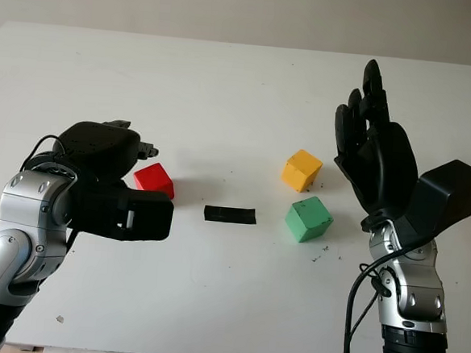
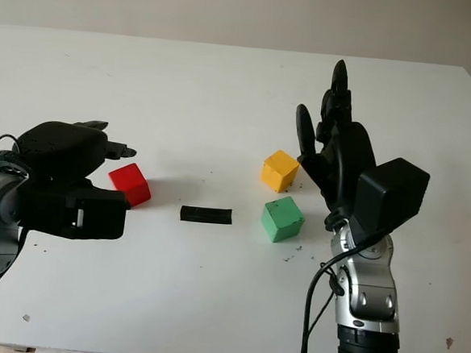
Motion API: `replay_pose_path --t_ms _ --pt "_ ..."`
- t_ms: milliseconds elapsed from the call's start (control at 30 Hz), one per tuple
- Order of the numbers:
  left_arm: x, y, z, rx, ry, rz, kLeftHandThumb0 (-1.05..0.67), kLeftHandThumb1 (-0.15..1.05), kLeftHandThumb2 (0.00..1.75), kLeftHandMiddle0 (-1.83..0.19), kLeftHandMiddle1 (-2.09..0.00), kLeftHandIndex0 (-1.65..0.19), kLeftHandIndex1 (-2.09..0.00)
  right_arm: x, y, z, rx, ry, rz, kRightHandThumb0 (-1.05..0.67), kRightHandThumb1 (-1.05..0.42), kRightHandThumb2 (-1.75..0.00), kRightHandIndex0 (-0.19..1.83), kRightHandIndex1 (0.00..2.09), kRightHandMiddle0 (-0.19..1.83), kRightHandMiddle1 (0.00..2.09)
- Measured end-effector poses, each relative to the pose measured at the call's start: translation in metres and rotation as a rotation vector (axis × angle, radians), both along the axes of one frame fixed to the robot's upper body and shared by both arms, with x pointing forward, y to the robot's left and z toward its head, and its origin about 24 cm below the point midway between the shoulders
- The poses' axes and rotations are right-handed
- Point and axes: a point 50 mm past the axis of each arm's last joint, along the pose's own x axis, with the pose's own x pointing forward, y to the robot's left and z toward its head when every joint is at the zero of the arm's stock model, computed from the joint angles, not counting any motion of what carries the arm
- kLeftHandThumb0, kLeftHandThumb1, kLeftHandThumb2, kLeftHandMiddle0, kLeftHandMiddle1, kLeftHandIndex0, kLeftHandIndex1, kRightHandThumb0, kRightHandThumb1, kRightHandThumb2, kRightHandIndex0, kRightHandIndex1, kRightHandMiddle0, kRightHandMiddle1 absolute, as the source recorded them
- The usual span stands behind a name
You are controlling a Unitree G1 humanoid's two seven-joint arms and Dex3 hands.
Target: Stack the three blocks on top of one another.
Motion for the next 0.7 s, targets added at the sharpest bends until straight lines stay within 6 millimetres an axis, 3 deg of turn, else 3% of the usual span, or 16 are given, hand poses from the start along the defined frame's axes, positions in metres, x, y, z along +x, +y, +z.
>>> replay_pose_path --t_ms 333,700 --pt "0.001 -0.007 -0.009 0.087 -0.042 0.024 -0.9 1.05 0.2 -0.13 -0.06 -0.45 -0.05 -0.001 0.001 0.0 -0.003 -0.009 0.014 -0.7 -1.05 -0.54 -0.19 0.0 -0.19 0.0" --pt "0.006 -0.011 -0.018 0.106 -0.05 0.018 -0.88 1.05 0.14 -0.21 -0.07 -0.63 -0.15 -0.001 0.001 0.0 0.003 -0.007 0.019 -0.69 -1.05 -0.54 -0.19 0.0 -0.19 0.0"
